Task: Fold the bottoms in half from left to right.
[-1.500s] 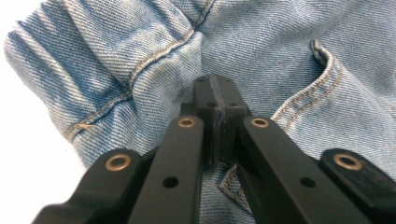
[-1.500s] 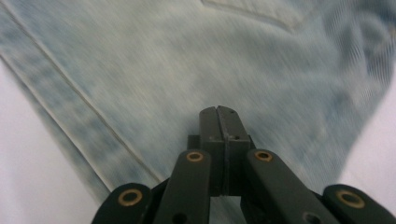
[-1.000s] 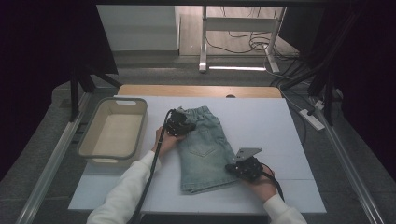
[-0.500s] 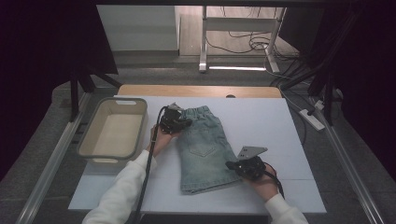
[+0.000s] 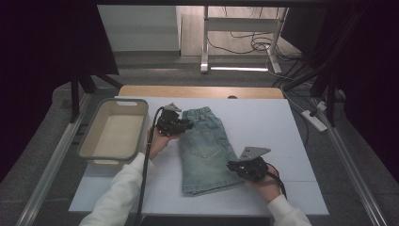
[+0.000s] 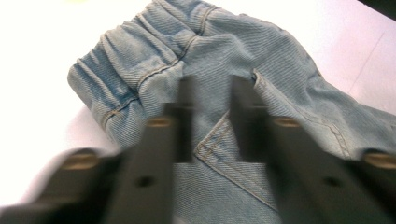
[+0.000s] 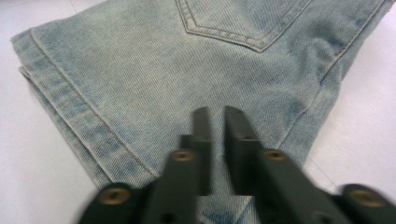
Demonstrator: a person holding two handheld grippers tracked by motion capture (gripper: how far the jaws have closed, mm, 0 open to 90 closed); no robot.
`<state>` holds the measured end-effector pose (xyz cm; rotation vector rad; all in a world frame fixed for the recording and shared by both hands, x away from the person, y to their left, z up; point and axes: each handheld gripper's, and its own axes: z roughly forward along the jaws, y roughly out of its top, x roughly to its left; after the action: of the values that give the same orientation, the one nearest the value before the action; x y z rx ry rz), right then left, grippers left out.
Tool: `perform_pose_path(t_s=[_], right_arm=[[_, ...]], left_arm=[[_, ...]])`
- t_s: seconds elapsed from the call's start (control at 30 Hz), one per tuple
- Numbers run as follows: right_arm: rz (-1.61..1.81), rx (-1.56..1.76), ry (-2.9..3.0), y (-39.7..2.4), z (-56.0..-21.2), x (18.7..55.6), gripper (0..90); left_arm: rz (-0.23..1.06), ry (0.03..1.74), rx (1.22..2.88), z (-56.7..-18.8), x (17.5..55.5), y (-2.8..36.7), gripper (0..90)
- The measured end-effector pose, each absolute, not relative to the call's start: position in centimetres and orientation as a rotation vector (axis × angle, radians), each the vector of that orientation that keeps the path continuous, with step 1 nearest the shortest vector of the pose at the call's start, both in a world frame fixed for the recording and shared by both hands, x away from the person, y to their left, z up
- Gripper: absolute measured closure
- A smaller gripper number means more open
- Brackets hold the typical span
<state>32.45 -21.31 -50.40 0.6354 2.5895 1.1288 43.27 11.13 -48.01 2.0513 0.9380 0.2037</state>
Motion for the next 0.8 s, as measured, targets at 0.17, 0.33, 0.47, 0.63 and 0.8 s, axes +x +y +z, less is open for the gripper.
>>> perform_pose_path(t_s=[0.17,0.33,0.47,0.63,0.8], right_arm=[[1.123,0.624,2.586,-20.9,-50.6,32.4,58.2],[1.170,0.623,2.595,-21.1,-50.1,32.5,47.3],[1.210,0.589,2.604,-21.1,-49.4,32.6,39.9],[1.260,0.557,2.607,-21.1,-48.4,32.9,35.3],[1.277,0.517,2.624,-21.0,-47.4,32.9,31.8]], left_arm=[[0.212,0.943,2.062,-47.3,42.6,10.8,41.9],[0.221,0.951,2.054,-46.6,41.9,10.9,30.7],[0.212,0.937,2.070,-46.1,41.2,10.9,24.7],[0.201,0.927,2.100,-45.9,40.1,11.1,20.7],[0.212,0.938,2.110,-45.9,38.9,11.8,19.8]])
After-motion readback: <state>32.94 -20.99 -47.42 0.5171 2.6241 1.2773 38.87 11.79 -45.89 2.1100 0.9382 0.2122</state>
